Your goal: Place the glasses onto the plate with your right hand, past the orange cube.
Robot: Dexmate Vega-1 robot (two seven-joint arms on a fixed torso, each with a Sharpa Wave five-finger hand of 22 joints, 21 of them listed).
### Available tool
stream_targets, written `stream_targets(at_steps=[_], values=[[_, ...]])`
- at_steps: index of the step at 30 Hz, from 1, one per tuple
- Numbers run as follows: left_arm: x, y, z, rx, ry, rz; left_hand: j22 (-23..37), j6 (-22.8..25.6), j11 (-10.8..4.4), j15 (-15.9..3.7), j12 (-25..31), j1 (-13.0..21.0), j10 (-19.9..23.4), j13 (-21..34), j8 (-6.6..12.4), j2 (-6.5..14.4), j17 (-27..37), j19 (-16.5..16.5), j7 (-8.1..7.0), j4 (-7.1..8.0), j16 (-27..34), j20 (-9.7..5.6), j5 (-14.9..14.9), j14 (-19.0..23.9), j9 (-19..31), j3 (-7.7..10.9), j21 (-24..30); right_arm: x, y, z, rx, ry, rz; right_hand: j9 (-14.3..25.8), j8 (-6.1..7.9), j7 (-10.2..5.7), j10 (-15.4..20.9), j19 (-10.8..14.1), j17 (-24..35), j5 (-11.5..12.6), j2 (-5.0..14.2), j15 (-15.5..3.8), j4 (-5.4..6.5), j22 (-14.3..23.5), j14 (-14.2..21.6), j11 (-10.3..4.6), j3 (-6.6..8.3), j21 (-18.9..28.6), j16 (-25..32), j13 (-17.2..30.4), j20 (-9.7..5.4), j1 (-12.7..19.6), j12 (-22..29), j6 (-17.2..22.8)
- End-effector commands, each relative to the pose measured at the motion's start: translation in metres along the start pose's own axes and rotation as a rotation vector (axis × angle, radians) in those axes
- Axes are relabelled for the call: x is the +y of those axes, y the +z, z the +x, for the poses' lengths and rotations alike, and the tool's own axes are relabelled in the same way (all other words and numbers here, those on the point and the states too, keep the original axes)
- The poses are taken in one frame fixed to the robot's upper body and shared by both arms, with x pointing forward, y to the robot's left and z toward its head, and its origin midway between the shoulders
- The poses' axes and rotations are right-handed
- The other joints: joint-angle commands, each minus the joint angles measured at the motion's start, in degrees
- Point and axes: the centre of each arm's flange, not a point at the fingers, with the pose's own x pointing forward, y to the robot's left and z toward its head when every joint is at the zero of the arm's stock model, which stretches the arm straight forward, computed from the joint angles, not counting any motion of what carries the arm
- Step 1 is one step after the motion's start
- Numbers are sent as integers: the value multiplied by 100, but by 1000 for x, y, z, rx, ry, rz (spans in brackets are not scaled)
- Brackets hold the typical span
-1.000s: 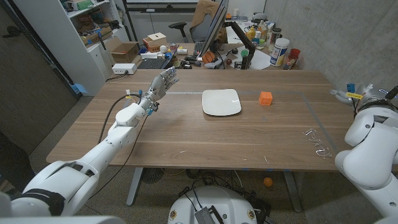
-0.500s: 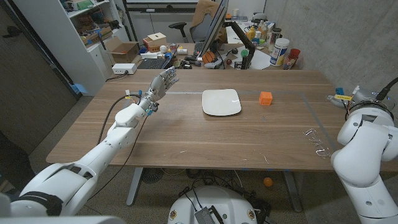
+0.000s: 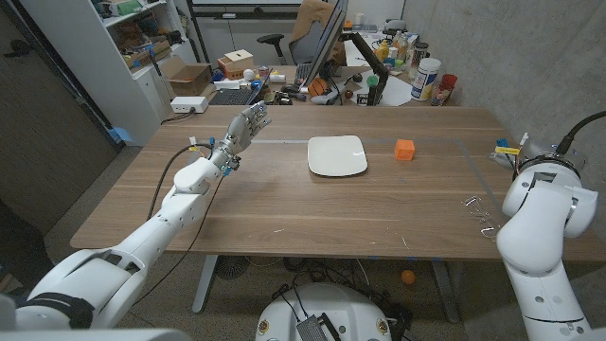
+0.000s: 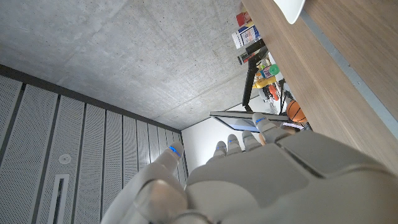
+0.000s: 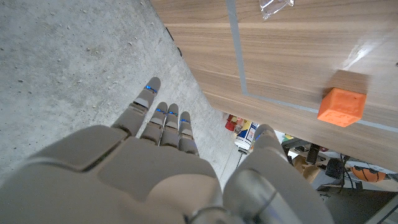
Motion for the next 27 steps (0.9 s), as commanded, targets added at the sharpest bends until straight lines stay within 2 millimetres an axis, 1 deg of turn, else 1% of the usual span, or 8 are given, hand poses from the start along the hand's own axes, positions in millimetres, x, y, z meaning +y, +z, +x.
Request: stream_targets(at_steps=[1, 14, 27], values=[[3, -3, -2, 8, 4, 0, 12, 4, 28, 22, 47, 33, -66, 23, 18, 634, 21, -22, 31, -27, 4, 2, 21, -103, 24, 19, 21, 13, 9, 8, -8, 42, -27, 15, 43, 27, 44, 69, 28, 39, -62, 26, 6, 15, 58, 15, -25, 7, 6, 22, 15, 34, 26, 59], [1, -1, -2, 8, 2, 2, 12, 2, 32, 19, 48, 33, -65, 23, 18, 632, 21, -20, 37, -28, 3, 1, 21, -106, 24, 17, 23, 24, 6, 15, 6, 71, -29, 15, 44, 24, 47, 77, 28, 54, -64, 24, -3, 15, 63, 13, -37, 0, -1, 23, 16, 48, 24, 68], [4, -5, -3, 16, 5, -2, 12, 6, 29, 20, 48, 32, -65, 23, 20, 630, 21, -19, 32, -27, 3, -1, 21, -108, 24, 14, 24, 37, 10, 21, 2, 111, -44, 16, 63, 24, 107, 115, 28, 71, -66, 8, -9, 15, 109, 12, -54, 1, 6, 25, 8, 58, 42, 128]])
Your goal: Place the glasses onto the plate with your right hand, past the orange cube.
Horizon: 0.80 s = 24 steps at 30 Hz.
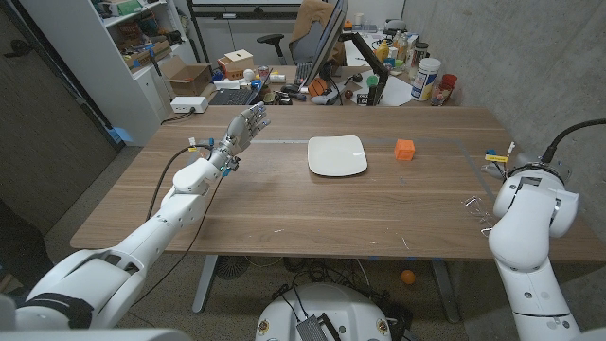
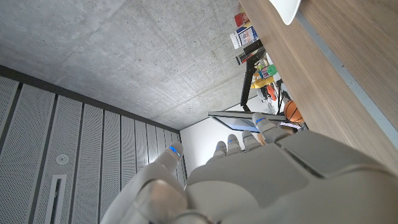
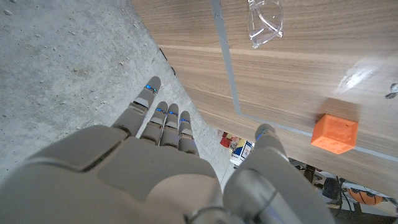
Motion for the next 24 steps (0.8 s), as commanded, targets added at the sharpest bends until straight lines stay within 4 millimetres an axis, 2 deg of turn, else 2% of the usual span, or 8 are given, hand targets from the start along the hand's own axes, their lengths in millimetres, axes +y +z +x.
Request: stream_targets(at_steps=[1, 24], values=[[2, -3, 0, 7, 4, -2, 12, 6, 27, 20, 49, 31, -65, 23, 20, 630, 21, -19, 34, -27, 3, -1, 21, -109, 24, 13, 24, 10, 3, 7, 0, 35, -12, 17, 22, 25, 54, 54, 28, 27, -27, 1, 14, 15, 59, -1, -32, 1, 7, 26, 12, 20, 42, 75], [6, -7, 4, 16, -2, -7, 12, 1, 26, 19, 47, 28, -69, 22, 18, 628, 21, -21, 34, -25, 3, -1, 21, -112, 24, 6, 24, 26, 10, 15, 11, 99, -48, 18, 23, 15, 92, 118, 30, 51, -31, -15, 10, 15, 114, -9, -64, 4, 10, 29, 3, 27, 46, 105]])
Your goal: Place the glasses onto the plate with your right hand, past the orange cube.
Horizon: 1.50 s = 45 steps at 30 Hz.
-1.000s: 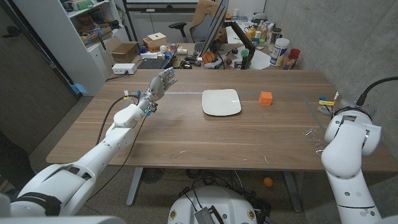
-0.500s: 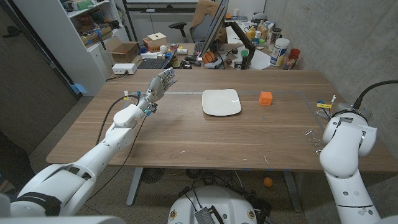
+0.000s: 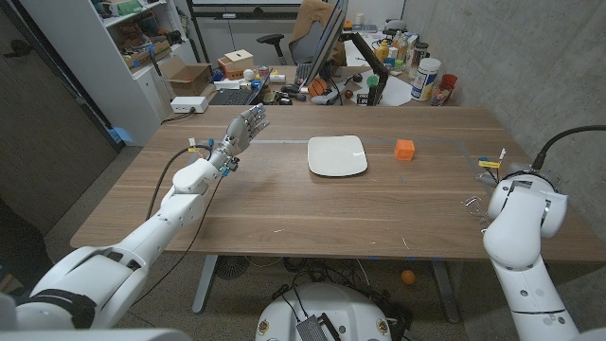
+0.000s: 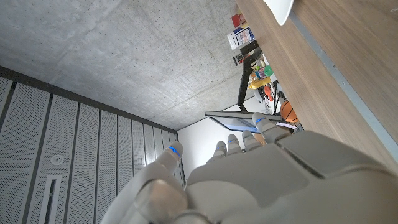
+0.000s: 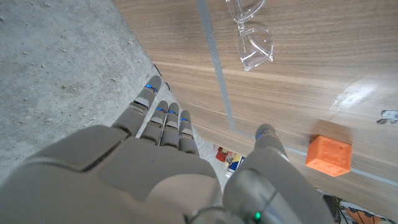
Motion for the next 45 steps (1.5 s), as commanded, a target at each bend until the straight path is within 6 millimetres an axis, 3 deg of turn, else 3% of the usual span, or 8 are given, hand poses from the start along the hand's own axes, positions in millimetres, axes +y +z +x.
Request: stream_targets(at_steps=[1, 45], values=[[2, -2, 2, 2, -2, -4, 12, 2, 31, 17, 48, 28, -66, 22, 19, 628, 21, -20, 33, -25, 4, -2, 21, -109, 24, 6, 25, 8, 5, 6, 8, 33, -23, 18, 22, 16, 34, 47, 30, 52, -32, 3, -7, 15, 32, -6, -34, 3, 9, 29, 12, 27, 47, 41], [5, -2, 8, 5, 2, -8, 13, 0, 32, 28, 48, 27, -70, 22, 19, 630, 22, -21, 33, -25, 6, -2, 24, -109, 25, -4, 26, 35, 24, 22, -23, 193, -113, 19, 26, 14, 132, 152, 36, 96, -124, 3, -11, 15, 133, -15, -144, 4, 16, 33, 67, -4, 61, 110]])
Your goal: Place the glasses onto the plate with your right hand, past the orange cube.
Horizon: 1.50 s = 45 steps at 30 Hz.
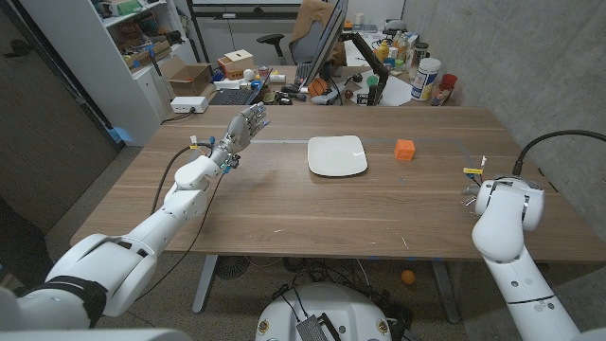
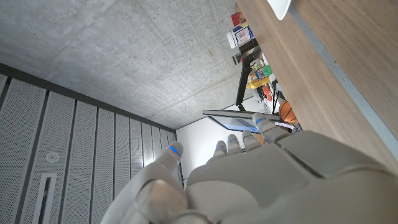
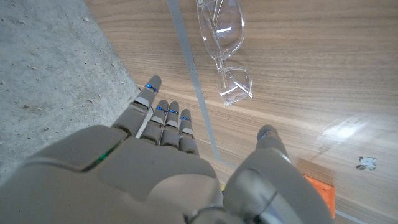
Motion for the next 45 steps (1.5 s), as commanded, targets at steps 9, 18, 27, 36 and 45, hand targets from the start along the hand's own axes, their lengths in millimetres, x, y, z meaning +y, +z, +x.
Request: stream_targets(at_steps=[9, 18, 27, 36, 45], values=[[-4, 2, -3, -1, -3, 6, 14, -2, 25, 28, 48, 27, -72, 23, 19, 631, 21, -22, 31, -25, 5, -4, 24, -112, 24, -5, 26, 18, 8, 8, 5, 63, -60, 19, 28, 14, 104, 125, 6, 57, -93, -25, 6, 15, 108, -2, -51, 10, 21, 35, 4, 12, 26, 67], [-5, 4, -4, -2, -5, 9, 13, -3, 32, 25, 49, 27, -70, 23, 19, 631, 21, -20, 28, -25, 5, -2, 24, -111, 24, -6, 27, 23, 11, 11, 23, 55, -92, 19, 24, 4, 96, 153, 6, 70, -103, -35, 1, 14, 107, -17, -66, 12, 13, 36, 7, 22, 18, 66], [-5, 5, -5, -6, -7, 10, 14, -2, 31, 26, 47, 27, -74, 23, 20, 631, 21, -21, 32, -25, 7, 0, 25, -108, 24, -8, 27, 27, 14, 14, 40, 56, -121, 19, 22, -9, 103, 162, 6, 84, -114, -48, -7, 14, 112, -38, -81, 7, 9, 37, 12, 37, 16, 70], [-5, 5, -6, -5, -6, 10, 13, -3, 28, 31, 48, 27, -74, 22, 19, 631, 21, -22, 33, -25, 6, -3, 25, -110, 24, -10, 27, 33, 15, 20, 59, 70, -144, 19, 24, -24, 110, 176, 5, 100, -129, -62, -18, 14, 113, -51, -97, 3, 4, 38, 14, 56, 13, 83], [-5, 4, -5, -4, -9, 9, 13, 1, 21, 30, 48, 27, -73, 22, 21, 632, 21, -20, 35, -25, 6, -1, 26, -110, 24, -11, 28, 36, 20, 24, 63, 84, -165, 20, 22, -49, 116, 216, 5, 118, -138, -76, -26, 13, 116, -69, -114, 8, -1, 39, 54, 76, 10, 86]])
